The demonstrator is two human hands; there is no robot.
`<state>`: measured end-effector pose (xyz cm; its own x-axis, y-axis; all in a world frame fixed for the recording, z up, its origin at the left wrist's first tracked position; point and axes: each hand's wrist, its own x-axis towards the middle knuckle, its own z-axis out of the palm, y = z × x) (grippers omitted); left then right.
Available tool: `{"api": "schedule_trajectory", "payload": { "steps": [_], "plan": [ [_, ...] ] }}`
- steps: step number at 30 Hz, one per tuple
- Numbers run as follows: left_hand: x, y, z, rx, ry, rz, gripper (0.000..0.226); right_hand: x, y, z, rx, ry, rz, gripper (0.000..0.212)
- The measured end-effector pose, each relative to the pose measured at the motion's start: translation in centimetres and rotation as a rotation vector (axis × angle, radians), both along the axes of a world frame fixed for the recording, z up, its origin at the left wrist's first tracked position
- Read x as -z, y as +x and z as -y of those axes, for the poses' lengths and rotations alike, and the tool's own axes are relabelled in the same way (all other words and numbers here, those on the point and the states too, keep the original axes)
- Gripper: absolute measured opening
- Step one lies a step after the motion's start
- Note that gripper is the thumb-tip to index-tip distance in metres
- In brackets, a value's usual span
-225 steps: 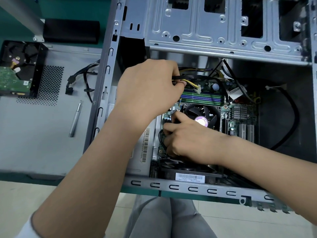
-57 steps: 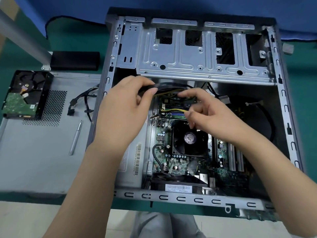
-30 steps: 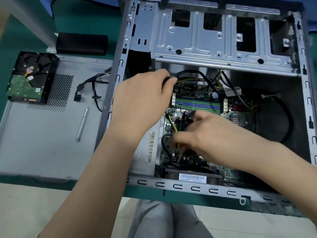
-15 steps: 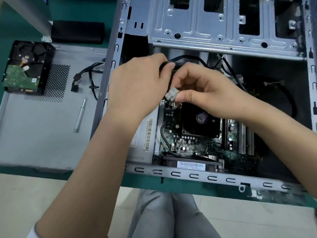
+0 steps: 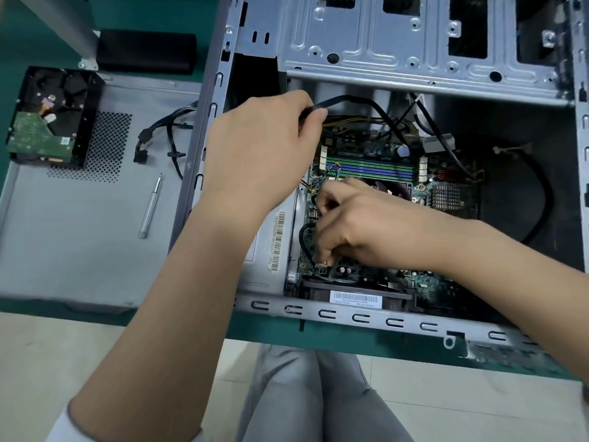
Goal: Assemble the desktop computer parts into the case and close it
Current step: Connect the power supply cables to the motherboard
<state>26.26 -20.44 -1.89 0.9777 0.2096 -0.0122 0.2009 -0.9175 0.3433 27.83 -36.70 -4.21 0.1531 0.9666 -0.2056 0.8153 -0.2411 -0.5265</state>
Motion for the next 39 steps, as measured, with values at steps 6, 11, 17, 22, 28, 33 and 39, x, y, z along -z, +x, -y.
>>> {"api": "schedule_trajectory", "payload": {
  "steps": [6, 11, 17, 22, 28, 33, 39],
  "plan": [
    [0.0, 0.0, 0.1, -0.001, -0.024, -0.001, 0.033, 0.9, -0.4, -0.1, -0.122, -0.161, 0.283, 0.028],
    [0.0, 0.0, 0.1, -0.001, -0.036, -0.005, 0.033, 1.3, -0.1, -0.4, -0.042, -0.200, 0.265, 0.016],
    [-0.1, 0.0, 0.0, -0.007, -0.037, -0.009, 0.033, 2.2, -0.1, -0.6, 0.014, -0.152, 0.202, 0.007],
    [0.0, 0.0, 0.0, -0.001, -0.034, -0.008, 0.033, 2.2, 0.0, -0.7, 0.061, -0.140, 0.109, 0.004],
    [0.0, 0.0, 0.0, -0.004, -0.040, -0.006, 0.033, 2.1, 0.0, -0.8, 0.056, -0.149, 0.103, 0.004],
    [0.0, 0.0, 0.0, -0.006, -0.047, -0.009, 0.033, 2.3, -0.2, -1.0, 0.040, -0.155, 0.153, 0.005],
    [0.0, 0.0, 0.1, -0.001, -0.041, -0.013, 0.034, 2.2, -0.3, -1.2, 0.021, -0.190, 0.144, 0.008]
  ]
}}
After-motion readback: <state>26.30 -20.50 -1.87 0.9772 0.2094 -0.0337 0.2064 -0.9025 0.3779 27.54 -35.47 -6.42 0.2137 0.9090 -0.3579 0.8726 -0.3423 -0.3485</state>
